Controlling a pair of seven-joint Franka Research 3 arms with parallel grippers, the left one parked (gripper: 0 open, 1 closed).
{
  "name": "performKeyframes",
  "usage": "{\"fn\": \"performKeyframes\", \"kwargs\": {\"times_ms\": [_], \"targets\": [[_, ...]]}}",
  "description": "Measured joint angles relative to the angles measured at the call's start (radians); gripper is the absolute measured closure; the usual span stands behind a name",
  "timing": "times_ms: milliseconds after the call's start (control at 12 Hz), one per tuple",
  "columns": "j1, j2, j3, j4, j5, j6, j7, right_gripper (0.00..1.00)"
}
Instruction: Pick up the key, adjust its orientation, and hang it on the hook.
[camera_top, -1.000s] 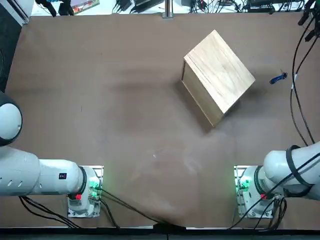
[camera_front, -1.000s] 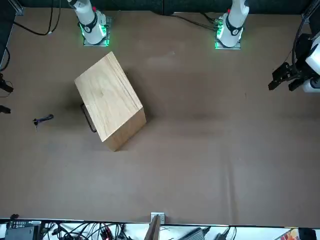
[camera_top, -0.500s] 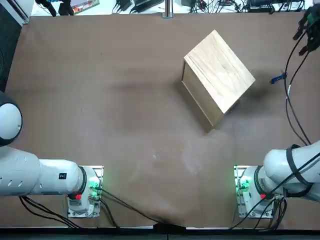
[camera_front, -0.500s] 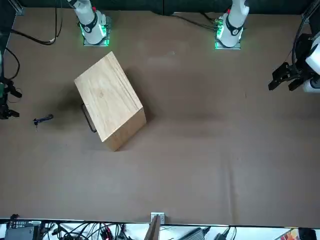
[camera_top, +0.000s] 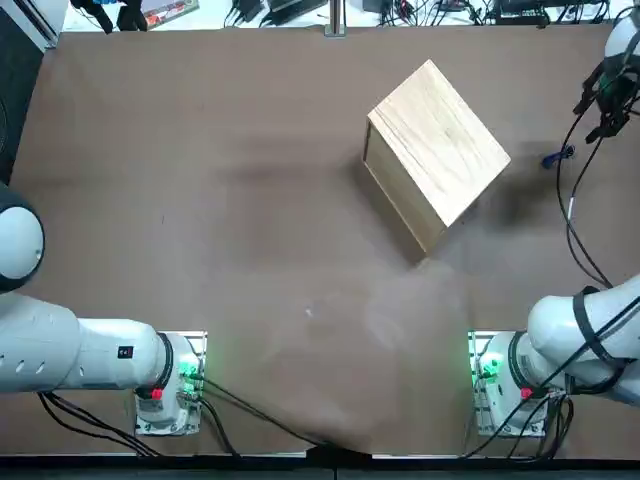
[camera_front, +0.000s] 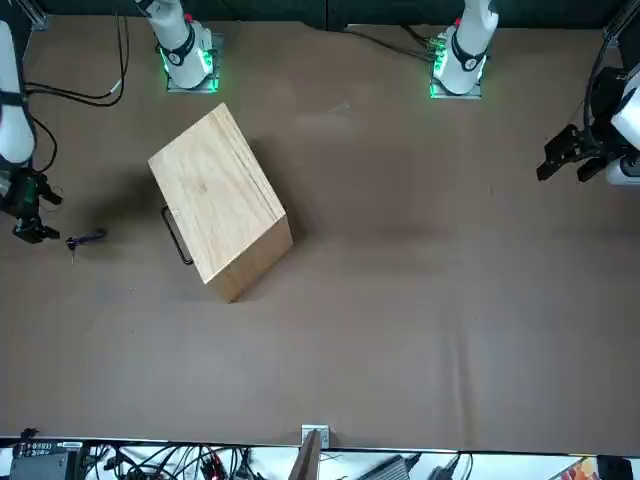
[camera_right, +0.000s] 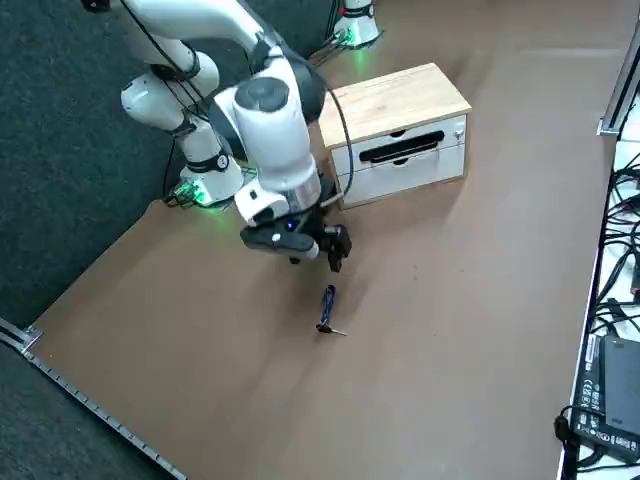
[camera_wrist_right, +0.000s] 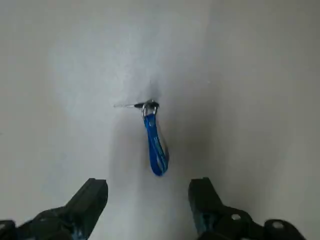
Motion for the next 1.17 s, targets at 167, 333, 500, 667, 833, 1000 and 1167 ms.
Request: {"fn": "performKeyframes", "kwargs": {"times_ms": [167, 333, 500, 667, 833, 1000, 1167], "targets": [[-0.003, 0.052, 0.002, -0.054, 0.0, 0.137, -0.009, 0.0], [-0.003, 0.082, 0.005, -0.09, 0.0, 0.203, -0.01, 0.0], [-0.003, 0.11, 0.012, -0.101, 0.0, 0.226, -0.011, 0.0], [-0.002, 0.135, 0.018, -0.101, 0.0, 0.241, -0.011, 0.0], [-0.001, 0.157, 0.02, -0.102, 0.0, 0.257, -0.011, 0.0], [-0.001, 0.175, 0.02, -0.102, 0.0, 0.276, -0.013, 0.0], [-0.001, 0.189, 0.021, -0.102, 0.0, 0.29, -0.015, 0.0]]}}
